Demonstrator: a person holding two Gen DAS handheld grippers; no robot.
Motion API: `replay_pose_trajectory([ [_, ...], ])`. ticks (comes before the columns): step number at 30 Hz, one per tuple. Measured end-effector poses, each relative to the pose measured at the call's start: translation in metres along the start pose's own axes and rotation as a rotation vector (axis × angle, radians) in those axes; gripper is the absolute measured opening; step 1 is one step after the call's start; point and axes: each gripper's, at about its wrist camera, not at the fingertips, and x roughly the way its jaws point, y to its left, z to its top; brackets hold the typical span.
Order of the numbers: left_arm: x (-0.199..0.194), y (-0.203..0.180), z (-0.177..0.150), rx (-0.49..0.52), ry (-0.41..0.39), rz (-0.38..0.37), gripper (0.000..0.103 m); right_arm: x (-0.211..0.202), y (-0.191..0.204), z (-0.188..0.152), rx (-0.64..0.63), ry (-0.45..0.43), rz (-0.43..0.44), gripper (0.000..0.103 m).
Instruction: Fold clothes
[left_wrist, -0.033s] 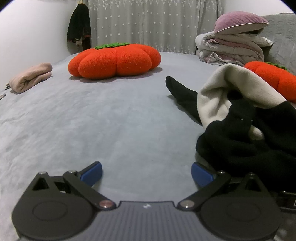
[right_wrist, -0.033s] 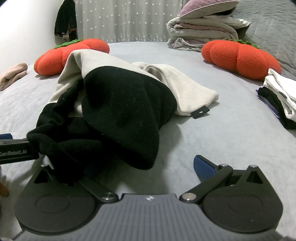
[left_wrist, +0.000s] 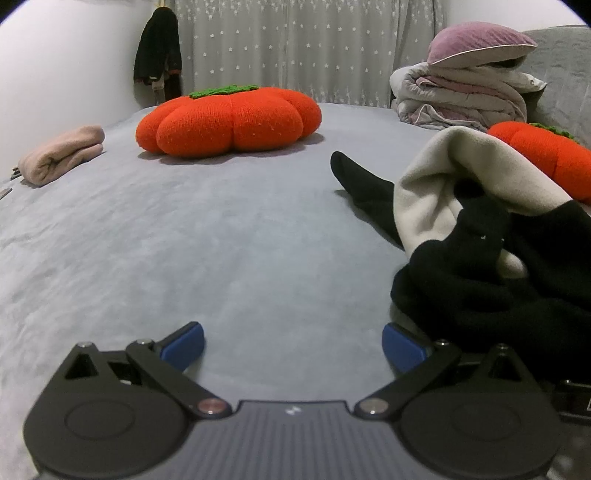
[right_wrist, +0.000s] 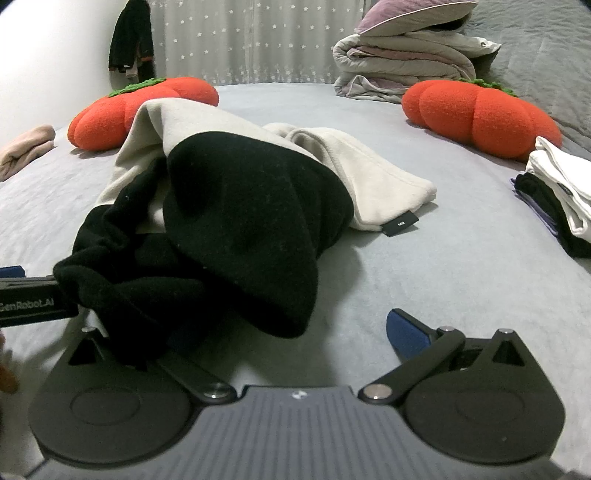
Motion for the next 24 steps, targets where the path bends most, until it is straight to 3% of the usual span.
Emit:
replay_pose_trajectory([
  [15,-0.006,-0.010,0.001,0.071,0.106,-0.006,0.103,-0.007,0.006,0.000,-0.007,0.056,-0.006,0.103],
  [24,-0.021,-0.014,0.003,0.129,0.095,0.049,0.103,-0.017,0.000,0.010,0.016,0.109,0.002,0.103],
])
